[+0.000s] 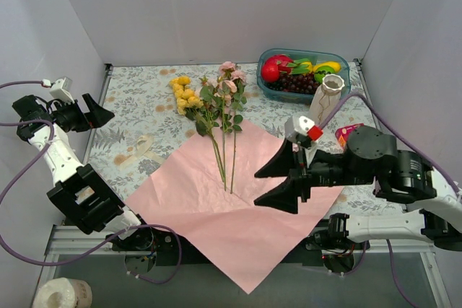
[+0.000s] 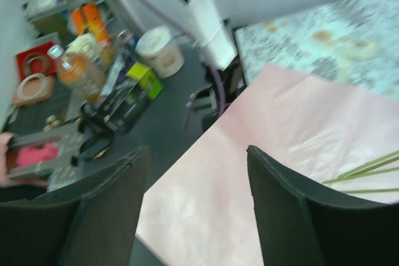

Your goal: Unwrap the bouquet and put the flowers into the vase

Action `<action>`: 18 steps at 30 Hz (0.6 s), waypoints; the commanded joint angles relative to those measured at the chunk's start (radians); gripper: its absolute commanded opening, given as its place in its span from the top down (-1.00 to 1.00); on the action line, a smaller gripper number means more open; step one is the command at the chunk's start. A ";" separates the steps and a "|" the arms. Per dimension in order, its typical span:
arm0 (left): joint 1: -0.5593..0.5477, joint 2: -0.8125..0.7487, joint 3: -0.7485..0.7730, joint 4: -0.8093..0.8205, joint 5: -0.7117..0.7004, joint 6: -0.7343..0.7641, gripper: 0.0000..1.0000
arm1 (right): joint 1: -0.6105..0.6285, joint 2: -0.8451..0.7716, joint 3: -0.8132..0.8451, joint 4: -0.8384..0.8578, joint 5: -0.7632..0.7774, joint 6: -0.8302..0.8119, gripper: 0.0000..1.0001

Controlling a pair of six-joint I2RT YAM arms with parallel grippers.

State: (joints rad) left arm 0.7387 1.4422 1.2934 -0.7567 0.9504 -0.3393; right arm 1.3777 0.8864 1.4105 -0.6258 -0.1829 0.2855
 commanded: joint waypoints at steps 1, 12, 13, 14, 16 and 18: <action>0.002 -0.062 0.024 -0.012 0.016 0.022 -0.96 | 0.004 0.087 0.119 -0.050 0.312 -0.091 -0.53; 0.002 -0.086 -0.045 -0.018 0.011 0.103 -0.96 | -0.486 0.572 0.160 -0.039 0.277 -0.092 -0.46; 0.002 -0.094 -0.064 -0.018 0.014 0.111 -0.96 | -0.502 0.654 0.179 -0.016 0.270 -0.095 -0.45; 0.002 -0.100 -0.074 -0.018 0.014 0.120 -0.96 | -0.515 0.699 0.189 -0.005 0.279 -0.097 -0.44; 0.002 -0.114 -0.095 -0.015 0.016 0.143 -0.96 | -0.517 0.808 0.199 0.049 0.277 -0.103 -0.43; 0.002 -0.118 -0.117 -0.015 0.010 0.157 -0.96 | -0.519 0.873 0.208 0.086 0.283 -0.106 -0.44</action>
State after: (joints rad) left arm 0.7387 1.3754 1.2091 -0.7635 0.9508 -0.2443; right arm 0.8516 1.6833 1.5707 -0.6670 0.1299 0.2012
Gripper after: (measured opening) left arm 0.982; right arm 0.718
